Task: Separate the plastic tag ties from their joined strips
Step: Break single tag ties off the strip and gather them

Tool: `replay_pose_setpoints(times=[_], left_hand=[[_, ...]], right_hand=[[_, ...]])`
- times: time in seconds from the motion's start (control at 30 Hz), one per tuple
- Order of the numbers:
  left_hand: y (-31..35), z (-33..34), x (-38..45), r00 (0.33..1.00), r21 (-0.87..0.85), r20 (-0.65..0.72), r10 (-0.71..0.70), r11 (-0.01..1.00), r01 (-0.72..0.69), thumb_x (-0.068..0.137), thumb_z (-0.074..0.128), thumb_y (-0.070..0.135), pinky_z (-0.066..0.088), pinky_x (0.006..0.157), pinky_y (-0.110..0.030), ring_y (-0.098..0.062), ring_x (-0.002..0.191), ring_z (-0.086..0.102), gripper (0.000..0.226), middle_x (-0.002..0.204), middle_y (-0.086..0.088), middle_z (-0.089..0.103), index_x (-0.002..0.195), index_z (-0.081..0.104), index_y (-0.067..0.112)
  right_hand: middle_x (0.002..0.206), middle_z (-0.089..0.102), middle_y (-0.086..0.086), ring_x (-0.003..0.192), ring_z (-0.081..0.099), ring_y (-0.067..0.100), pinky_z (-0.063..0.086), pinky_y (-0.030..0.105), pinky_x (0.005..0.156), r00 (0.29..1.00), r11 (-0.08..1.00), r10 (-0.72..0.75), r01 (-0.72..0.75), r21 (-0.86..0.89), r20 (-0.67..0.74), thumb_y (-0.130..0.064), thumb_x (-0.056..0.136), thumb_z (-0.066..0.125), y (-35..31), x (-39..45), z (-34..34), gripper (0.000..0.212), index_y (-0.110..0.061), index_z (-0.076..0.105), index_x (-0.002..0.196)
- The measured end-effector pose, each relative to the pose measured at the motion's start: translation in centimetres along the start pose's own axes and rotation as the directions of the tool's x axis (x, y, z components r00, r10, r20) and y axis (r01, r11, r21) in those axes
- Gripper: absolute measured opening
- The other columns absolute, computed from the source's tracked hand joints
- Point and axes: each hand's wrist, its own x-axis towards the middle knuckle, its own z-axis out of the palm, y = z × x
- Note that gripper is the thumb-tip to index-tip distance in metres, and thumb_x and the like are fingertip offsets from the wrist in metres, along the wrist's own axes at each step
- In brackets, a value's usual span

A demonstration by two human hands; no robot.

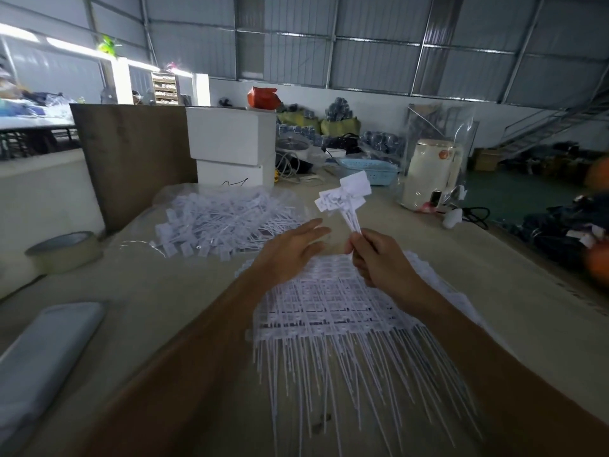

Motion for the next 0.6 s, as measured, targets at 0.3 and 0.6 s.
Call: replay_pose_setpoints(times=[0.3,0.6], left_hand=[[-6.2,-2.9,-5.1,0.859,0.303,-0.319,-0.4,0.816,0.493,0.09,0.066,0.045,0.035,0.107,-0.058,-0.039,0.141,0.029,0.084,0.158,-0.014,0.025,0.156,0.017,0.026],[-10.2,-2.1,-7.7,0.489,-0.528,-0.291,-0.822,0.565,0.634,0.089,0.067,0.007,0.042,0.102,-0.037,-0.04,0.123,0.053,0.048,0.132,-0.027,0.055,0.132,0.049,-0.007]], right_hand=[[0.056,0.045,-0.006,0.044,0.038,0.006,0.033,0.023,0.048,0.988,0.915,-0.111,0.145,-0.377,0.109,-0.019,0.107,0.042,2.1,2.6,4.4,0.031,-0.012,0.061,0.082],[0.099,0.068,0.015,0.083,0.065,0.033,0.044,0.038,0.065,0.796,0.519,-0.401,0.605,-0.604,0.453,-0.024,0.106,0.046,1.3,6.2,13.5,0.01,-0.021,0.05,0.114]])
